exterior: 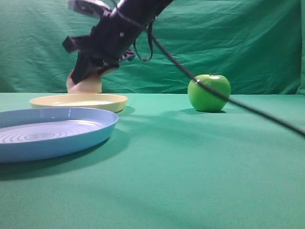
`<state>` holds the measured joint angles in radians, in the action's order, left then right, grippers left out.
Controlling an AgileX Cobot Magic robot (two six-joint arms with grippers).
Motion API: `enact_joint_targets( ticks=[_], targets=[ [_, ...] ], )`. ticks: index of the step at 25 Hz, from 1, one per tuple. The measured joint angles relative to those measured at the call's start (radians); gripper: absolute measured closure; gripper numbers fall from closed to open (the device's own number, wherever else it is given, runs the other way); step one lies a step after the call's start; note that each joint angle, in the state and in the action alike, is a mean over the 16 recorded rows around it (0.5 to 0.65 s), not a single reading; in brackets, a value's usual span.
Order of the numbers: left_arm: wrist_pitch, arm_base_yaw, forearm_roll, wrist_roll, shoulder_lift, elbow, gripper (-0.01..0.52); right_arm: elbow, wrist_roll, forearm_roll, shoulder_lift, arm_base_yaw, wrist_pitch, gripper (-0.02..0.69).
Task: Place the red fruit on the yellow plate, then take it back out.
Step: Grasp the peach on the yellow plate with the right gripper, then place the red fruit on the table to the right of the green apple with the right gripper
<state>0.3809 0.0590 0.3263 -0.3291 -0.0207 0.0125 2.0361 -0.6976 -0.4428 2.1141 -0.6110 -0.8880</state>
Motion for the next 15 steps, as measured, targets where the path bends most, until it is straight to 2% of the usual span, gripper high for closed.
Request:
enact_joint_targets(
  ticks=[8,15],
  targets=[
    [0.0,0.0,0.0,0.0,0.0,0.0,0.514,-0.053,0.227,0.178,-0.229,0.112,-0.203,0.497],
    [0.0,0.0,0.0,0.0,0.0,0.0,0.514,-0.305,0.298,0.212,-0.451,0.215,-0.193,0.497]
  ],
)
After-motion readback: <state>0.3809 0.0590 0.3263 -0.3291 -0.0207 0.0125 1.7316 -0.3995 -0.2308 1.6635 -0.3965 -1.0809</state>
